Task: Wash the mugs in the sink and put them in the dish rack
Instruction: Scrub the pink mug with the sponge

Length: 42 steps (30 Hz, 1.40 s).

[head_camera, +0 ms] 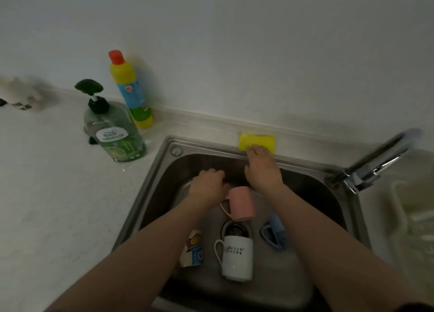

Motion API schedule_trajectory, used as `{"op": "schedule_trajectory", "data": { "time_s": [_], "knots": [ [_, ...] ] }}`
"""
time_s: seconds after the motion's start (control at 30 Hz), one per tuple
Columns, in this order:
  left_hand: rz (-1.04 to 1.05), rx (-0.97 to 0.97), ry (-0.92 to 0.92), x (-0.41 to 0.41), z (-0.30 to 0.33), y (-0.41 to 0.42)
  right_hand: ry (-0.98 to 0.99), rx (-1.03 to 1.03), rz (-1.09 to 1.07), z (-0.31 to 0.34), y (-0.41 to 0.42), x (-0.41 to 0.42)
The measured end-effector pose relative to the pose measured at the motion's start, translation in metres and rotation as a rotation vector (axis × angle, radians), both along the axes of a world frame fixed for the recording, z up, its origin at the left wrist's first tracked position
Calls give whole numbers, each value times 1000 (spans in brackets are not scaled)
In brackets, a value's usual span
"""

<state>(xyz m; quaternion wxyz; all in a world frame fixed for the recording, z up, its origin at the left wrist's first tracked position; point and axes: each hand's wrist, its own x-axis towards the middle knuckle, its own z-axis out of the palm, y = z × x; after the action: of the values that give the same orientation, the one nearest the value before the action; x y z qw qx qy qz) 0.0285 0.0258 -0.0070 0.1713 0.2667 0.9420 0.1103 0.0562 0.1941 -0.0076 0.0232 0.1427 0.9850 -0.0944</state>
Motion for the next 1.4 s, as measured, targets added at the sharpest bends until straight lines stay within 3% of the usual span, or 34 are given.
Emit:
{"op": "schedule_trajectory", "data": {
  "time_s": [0.2, 0.33, 0.43, 0.57, 0.73, 0.9, 0.97, 1.13, 1.4],
  "knots": [
    [22, 28, -9, -6, -15, -6, -39, 172, -15, -16, 18, -27],
    [38, 49, -2, -6, -15, -10, 52, 340, 23, -17, 28, -28],
    [40, 68, 7, -4, -6, -13, 165, 334, 54, -7, 32, -21],
    [79, 159, 55, -1, 19, -34, 264, -58, -142, 27, -3, -6],
    [219, 301, 228, -7, 85, -89, 371, -908, -441, 77, -83, -18],
    [353, 459, 527, -36, 155, -150, 302, -1554, -445, 125, -155, -62],
    [378, 437, 561, -53, 173, -168, 266, -1643, -462, 140, -177, -78],
    [335, 313, 432, -84, 184, -193, 226, -1748, -502, 156, -215, -103],
    [366, 315, 463, -92, 186, -199, 233, -1811, -504, 156, -236, -120]
  ]
}}
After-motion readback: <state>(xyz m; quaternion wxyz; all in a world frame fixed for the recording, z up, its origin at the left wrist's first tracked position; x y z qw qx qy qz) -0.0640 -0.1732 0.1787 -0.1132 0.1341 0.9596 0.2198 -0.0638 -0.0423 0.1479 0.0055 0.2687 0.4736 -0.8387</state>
